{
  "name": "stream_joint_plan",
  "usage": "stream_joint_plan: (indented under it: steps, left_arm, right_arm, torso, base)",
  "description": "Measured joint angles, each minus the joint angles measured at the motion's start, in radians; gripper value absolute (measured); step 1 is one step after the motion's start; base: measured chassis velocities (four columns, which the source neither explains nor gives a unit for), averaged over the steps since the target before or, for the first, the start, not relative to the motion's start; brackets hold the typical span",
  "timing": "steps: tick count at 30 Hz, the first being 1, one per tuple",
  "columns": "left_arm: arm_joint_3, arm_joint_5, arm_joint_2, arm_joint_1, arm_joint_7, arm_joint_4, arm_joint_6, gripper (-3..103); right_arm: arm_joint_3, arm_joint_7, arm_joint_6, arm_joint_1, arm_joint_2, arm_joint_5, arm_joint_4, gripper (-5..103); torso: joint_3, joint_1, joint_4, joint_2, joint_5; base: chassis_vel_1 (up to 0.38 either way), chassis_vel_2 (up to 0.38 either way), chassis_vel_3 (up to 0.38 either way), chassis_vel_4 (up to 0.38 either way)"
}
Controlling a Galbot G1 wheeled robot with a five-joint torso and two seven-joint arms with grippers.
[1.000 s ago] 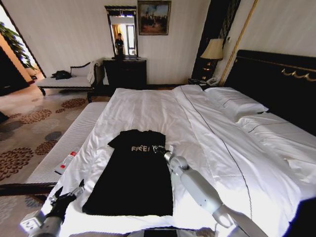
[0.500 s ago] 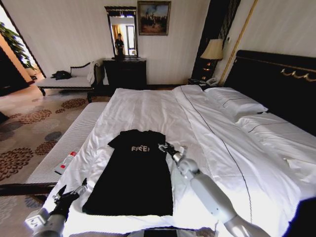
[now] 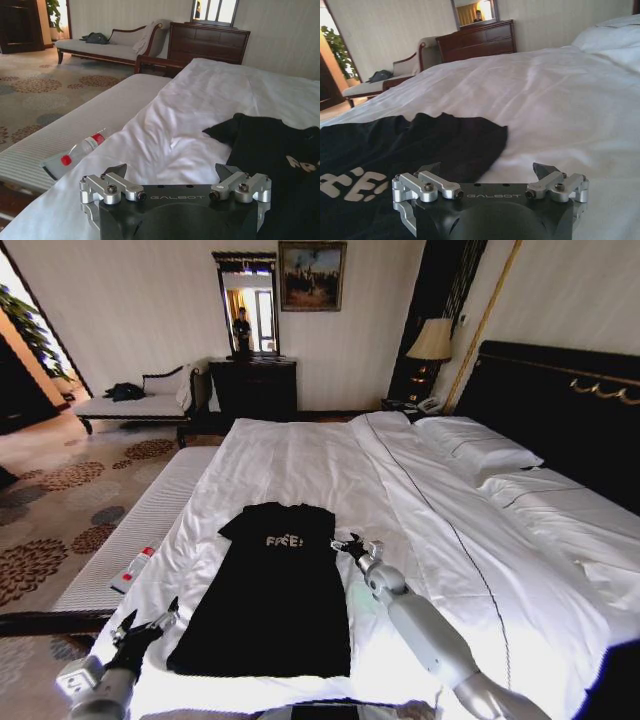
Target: Fold the clothes on the bed.
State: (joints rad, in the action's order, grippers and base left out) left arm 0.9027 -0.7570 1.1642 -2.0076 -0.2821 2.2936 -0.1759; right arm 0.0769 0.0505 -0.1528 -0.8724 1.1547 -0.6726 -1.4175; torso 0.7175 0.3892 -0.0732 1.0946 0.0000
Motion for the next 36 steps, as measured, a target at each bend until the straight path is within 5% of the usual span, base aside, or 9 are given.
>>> stream_joint_plan:
  steps: [10,16,19,28,36]
  left_arm:
    - [-0.057,-0.131,-0.124,0.263,-0.023,-0.194,-0.029,100]
    - [-0.144,-0.178,-0.180,0.428,-0.027,-0.285,-0.033,103]
    - [-0.261,-0.235,-0.221,0.574,-0.010,-0.386,-0.036,100]
    - [-0.464,-0.245,-0.189,0.881,0.024,-0.650,-0.022,99]
    - [-0.537,-0.249,-0.149,1.024,0.020,-0.780,-0.019,99]
  right_arm:
    - [0.138,0.048,-0.030,-0.132,-0.076,-0.092,-0.145,100]
    - [0.199,0.064,-0.038,-0.204,-0.107,-0.105,-0.201,100]
    - [0.259,0.083,-0.051,-0.268,-0.109,-0.128,-0.253,100]
    - [0.366,0.106,-0.068,-0.394,-0.119,-0.151,-0.344,100]
    - [0.399,0.115,-0.071,-0.409,-0.121,-0.169,-0.353,100]
  torso:
    - [0.000,0.000,-0.0004,0.000,-0.0002]
    - [0.000,0.000,-0.0006,0.000,-0.0001]
    - [0.000,0.000,0.0000,0.000,0.0004]
    - [0.000,0.000,0.0001,0.000,-0.0004]
    - [0.000,0.000,-0.0002,0.000,0.0003]
  base:
    - [0.000,0.000,0.000,0.000]
    - [0.000,0.000,0.000,0.000]
    - [0.000,0.000,0.000,0.000]
    - [0.000,0.000,0.000,0.000]
    - [0.000,0.000,0.000,0.000]
